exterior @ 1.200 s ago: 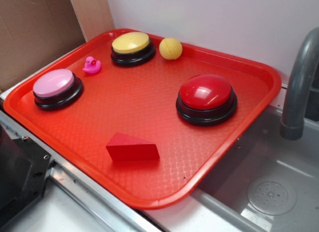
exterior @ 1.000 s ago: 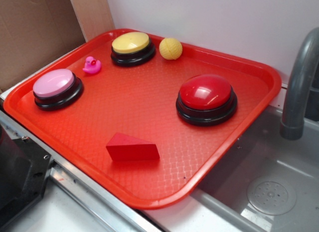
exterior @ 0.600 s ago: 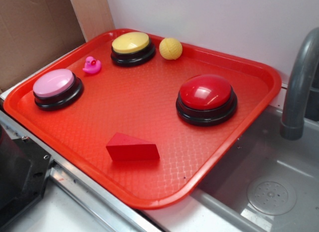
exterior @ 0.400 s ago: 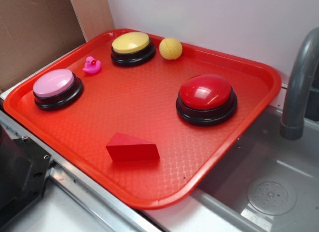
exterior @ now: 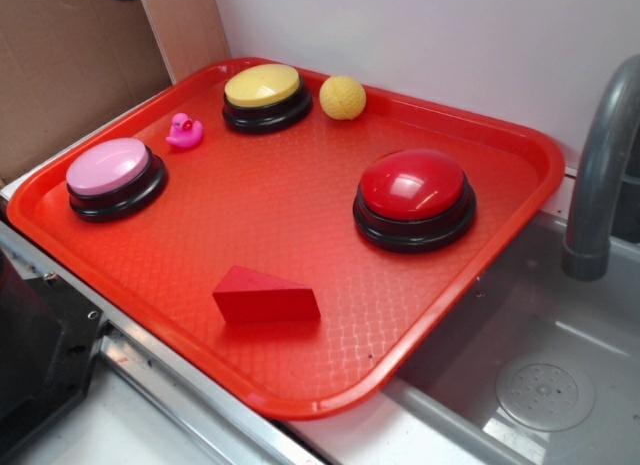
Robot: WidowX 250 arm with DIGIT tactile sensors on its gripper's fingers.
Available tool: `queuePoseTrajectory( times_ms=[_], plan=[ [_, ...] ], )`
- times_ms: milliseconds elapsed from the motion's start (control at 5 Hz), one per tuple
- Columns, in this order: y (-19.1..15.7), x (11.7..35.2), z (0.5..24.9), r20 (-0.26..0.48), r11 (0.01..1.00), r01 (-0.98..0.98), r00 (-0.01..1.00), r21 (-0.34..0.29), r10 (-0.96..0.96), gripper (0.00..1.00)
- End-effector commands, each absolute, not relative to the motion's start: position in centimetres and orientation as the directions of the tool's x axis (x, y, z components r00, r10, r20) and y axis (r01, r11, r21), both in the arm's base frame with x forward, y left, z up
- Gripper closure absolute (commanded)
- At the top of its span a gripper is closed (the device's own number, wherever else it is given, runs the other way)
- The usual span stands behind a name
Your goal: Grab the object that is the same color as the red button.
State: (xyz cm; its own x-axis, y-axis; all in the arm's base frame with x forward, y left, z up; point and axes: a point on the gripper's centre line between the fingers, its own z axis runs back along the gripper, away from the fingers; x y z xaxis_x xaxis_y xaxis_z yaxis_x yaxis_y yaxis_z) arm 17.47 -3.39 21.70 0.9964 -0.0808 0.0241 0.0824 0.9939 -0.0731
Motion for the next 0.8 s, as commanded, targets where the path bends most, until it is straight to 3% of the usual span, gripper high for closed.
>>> queuePoseTrajectory(
  times_ms=[0, 400, 600],
  plan=[
    [-10.4, 19.4, 21.4, 0.052, 0.926, 0.359, 0.933, -0.115, -0.355, 0.0],
    [-18.3, 16.5, 21.8, 0.096, 0.749, 0.66, 0.75, -0.057, -0.654, 0.0],
    [-20.2, 15.6, 21.3, 0.102, 0.674, 0.733, 0.68, -0.088, -0.726, 0.0]
  ],
)
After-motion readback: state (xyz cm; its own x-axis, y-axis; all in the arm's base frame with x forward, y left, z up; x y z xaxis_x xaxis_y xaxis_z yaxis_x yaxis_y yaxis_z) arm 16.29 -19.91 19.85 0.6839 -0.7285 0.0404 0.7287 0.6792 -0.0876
